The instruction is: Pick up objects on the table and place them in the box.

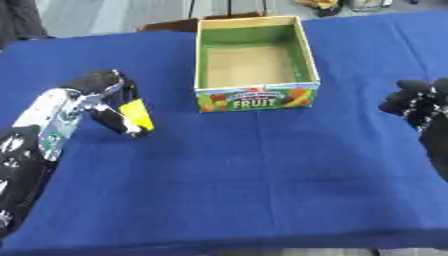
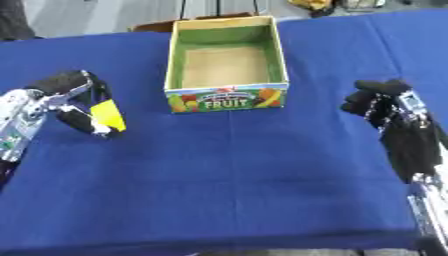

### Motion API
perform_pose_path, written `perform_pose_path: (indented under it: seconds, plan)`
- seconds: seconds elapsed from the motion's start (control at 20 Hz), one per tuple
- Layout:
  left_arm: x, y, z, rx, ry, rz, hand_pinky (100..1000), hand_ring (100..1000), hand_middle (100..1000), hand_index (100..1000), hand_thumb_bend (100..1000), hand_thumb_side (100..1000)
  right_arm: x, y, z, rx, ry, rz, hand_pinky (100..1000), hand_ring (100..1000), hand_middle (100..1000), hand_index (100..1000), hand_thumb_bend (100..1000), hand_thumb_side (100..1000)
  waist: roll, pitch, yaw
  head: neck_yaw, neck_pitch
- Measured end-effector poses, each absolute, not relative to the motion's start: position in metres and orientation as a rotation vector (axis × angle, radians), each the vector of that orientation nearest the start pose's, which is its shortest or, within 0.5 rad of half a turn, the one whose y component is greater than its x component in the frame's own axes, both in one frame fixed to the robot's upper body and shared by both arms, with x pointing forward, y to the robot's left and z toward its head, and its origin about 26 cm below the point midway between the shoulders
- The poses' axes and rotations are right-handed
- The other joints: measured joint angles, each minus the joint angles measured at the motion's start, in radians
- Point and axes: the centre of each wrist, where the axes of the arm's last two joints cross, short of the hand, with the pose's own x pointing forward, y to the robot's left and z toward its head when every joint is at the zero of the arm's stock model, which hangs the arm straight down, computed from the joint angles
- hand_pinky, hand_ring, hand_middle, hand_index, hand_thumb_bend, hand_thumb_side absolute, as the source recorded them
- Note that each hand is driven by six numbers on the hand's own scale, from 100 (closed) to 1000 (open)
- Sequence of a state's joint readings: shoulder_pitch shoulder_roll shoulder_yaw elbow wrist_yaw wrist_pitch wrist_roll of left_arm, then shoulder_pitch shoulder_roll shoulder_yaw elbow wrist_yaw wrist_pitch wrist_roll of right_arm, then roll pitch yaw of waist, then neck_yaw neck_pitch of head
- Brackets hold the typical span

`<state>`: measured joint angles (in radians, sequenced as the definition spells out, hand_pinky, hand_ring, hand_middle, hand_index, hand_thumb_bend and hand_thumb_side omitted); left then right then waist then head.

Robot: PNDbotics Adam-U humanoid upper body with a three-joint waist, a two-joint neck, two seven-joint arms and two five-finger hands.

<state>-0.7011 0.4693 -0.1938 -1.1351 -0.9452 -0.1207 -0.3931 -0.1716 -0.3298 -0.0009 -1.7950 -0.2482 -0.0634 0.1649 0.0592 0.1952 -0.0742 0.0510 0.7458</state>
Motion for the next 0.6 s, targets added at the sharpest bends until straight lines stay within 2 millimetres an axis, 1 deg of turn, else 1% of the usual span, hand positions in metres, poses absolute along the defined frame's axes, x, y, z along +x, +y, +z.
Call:
perform_pose_path:
  seconds: [0.1, 0.15, 0.2, 0.25, 0.3, 0.4, 0.5, 0.6]
  plan:
    - [0.4371, 0.2878, 0.1387, 0.882, -1.281, -1.530, 194, 255, 305, 498, 566, 317, 0.3080, -0.2896, 0.1166, 0.140, -1.991, 0.329, 818, 678, 624, 794, 100, 961, 0.001, 0.000, -0.001, 0.000, 0.000]
    - [0.4373, 0.2880, 0.1383, 0.886, -1.282, -1.521, 183, 246, 295, 488, 562, 316, 0.3080, -0.2895, 0.1166, 0.141, -1.991, 0.329, 818, 678, 624, 794, 100, 961, 0.001, 0.000, -0.002, 0.000, 0.000]
    - [0.4375, 0.2884, 0.1375, 0.891, -1.283, -1.510, 113, 187, 228, 421, 545, 310, 0.3080, -0.2895, 0.1166, 0.141, -1.991, 0.330, 818, 678, 624, 794, 100, 961, 0.001, 0.000, -0.004, 0.000, 0.000]
    - [0.4377, 0.2883, 0.1367, 0.894, -1.290, -1.496, 102, 176, 216, 409, 544, 309, 0.3080, -0.2895, 0.1166, 0.141, -1.990, 0.330, 818, 678, 624, 794, 100, 961, 0.001, 0.000, -0.006, 0.000, 0.000]
    - [0.4380, 0.2872, 0.1351, 0.893, -1.301, -1.480, 100, 155, 187, 378, 544, 312, 0.3080, -0.2895, 0.1166, 0.141, -1.990, 0.330, 818, 678, 624, 794, 100, 962, 0.001, 0.001, -0.006, 0.000, 0.000]
    - [0.4384, 0.2854, 0.1331, 0.890, -1.331, -1.446, 100, 143, 168, 355, 550, 319, 0.3080, -0.2895, 0.1166, 0.141, -1.990, 0.330, 818, 678, 624, 794, 100, 962, 0.001, 0.002, -0.008, 0.000, 0.000]
    - [0.4385, 0.2834, 0.1326, 0.883, -1.367, -1.415, 100, 137, 159, 347, 546, 322, 0.3080, -0.2895, 0.1166, 0.141, -1.990, 0.330, 818, 678, 623, 794, 100, 962, 0.001, 0.002, -0.011, 0.001, 0.000]
    - [0.4388, 0.2797, 0.1375, 0.874, -1.415, -1.386, 100, 133, 156, 344, 537, 324, 0.3080, -0.2895, 0.1166, 0.141, -1.990, 0.330, 818, 678, 623, 794, 100, 963, 0.001, 0.003, -0.012, 0.001, 0.000]
